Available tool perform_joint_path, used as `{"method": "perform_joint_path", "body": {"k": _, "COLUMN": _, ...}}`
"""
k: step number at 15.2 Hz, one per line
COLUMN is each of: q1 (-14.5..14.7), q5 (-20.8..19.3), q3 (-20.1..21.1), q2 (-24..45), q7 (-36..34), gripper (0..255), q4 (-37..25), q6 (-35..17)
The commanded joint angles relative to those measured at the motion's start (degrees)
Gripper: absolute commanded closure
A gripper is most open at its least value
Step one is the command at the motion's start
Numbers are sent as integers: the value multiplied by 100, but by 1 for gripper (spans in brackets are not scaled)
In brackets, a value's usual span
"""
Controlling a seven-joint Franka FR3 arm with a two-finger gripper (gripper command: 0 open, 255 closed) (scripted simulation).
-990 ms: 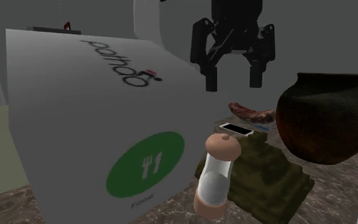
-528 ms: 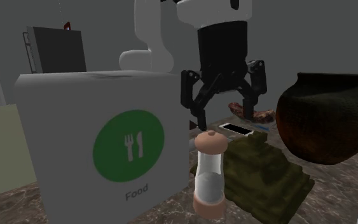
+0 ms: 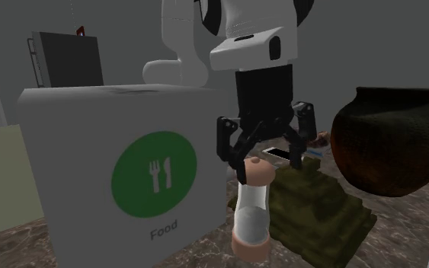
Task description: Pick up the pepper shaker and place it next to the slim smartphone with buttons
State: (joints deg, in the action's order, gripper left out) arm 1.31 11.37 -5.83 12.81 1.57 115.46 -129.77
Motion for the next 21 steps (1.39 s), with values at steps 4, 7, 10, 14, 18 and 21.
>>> {"method": "perform_joint_path", "body": {"k": 4, "q1": 4, "q5": 13, "q3": 7, "q2": 37, "q7": 5, "gripper": 0, "q4": 20, "q6": -60}}
{"method": "perform_joint_path", "body": {"k": 7, "q1": 4, "q5": 13, "q3": 7, "q2": 36, "q7": 5, "gripper": 0, "q4": 20, "q6": -59}}
{"method": "perform_joint_path", "body": {"k": 10, "q1": 4, "q5": 13, "q3": 7, "q2": 36, "q7": 5, "gripper": 255, "q4": 20, "q6": -59}}
{"method": "perform_joint_path", "body": {"k": 14, "q1": 4, "q5": 13, "q3": 7, "q2": 36, "q7": 5, "gripper": 255, "q4": 20, "q6": -59}}
{"method": "perform_joint_path", "body": {"k": 18, "q1": 4, "q5": 13, "q3": 7, "q2": 36, "q7": 5, "gripper": 0, "q4": 20, "q6": -59}}
{"method": "perform_joint_path", "body": {"k": 21, "q1": 295, "q5": -1058, "q3": 19, "q2": -450, "q7": 175, "gripper": 0, "q4": 167, "q6": 503}}
